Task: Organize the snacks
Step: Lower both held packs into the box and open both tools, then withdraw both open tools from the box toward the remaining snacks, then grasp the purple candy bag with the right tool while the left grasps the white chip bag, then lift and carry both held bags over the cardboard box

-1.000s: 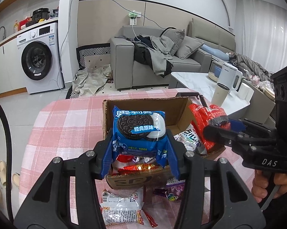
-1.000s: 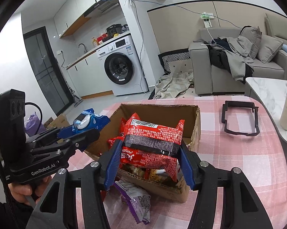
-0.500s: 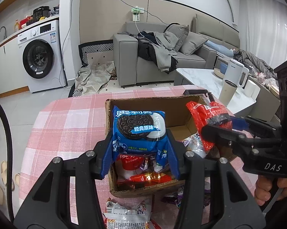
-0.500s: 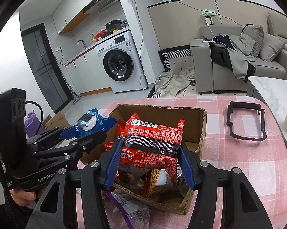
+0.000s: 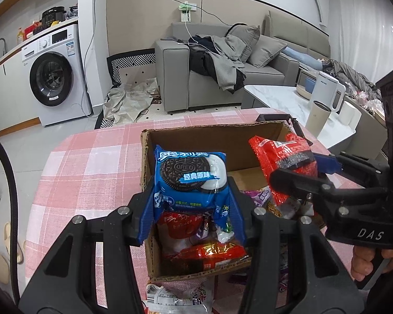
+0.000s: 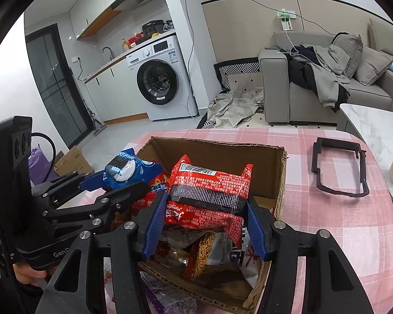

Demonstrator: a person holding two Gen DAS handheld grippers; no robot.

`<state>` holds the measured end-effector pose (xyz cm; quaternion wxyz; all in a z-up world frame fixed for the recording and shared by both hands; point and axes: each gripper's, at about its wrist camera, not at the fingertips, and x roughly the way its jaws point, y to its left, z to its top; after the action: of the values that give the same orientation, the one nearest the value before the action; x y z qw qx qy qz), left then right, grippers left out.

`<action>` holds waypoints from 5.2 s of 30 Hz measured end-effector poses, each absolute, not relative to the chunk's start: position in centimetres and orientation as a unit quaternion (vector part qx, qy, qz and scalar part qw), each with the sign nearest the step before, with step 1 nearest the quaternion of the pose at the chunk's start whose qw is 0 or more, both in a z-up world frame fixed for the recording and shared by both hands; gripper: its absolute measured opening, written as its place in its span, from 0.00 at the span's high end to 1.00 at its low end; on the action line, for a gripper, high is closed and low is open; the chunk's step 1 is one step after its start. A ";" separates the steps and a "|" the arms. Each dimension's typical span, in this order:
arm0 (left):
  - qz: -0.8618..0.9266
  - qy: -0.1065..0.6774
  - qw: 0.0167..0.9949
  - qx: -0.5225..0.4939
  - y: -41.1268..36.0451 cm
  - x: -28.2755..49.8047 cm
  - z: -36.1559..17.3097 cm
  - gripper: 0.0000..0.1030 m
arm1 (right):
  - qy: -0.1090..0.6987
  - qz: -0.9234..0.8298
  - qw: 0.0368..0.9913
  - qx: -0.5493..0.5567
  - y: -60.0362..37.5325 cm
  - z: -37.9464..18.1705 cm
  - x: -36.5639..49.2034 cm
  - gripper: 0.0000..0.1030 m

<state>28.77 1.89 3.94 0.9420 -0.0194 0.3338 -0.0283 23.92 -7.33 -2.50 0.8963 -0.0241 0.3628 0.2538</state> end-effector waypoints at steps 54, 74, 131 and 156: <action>0.013 0.290 0.956 -0.030 3.9 12.9 3.5 0.00 | 0.299 0.241 0.923 0.017 -12.3 -1.3 12.8 0.00; 0.014 0.320 0.946 -0.047 4.6 13.0 -0.4 0.00 | 0.365 0.229 0.901 0.040 -12.0 -6.5 13.5 0.00; -0.007 0.394 0.916 -0.077 5.9 17.2 -5.4 0.00 | 0.426 0.252 0.869 0.024 -8.5 -10.7 15.0 0.65; -0.051 0.397 0.912 -0.086 5.7 16.9 -6.0 0.36 | 0.414 0.285 0.864 0.037 -11.1 -9.4 12.9 0.83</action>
<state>16.87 5.66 -6.04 0.9122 -0.0856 0.3974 -0.0505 12.90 -11.15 -9.39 0.8641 0.0368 0.4136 0.2846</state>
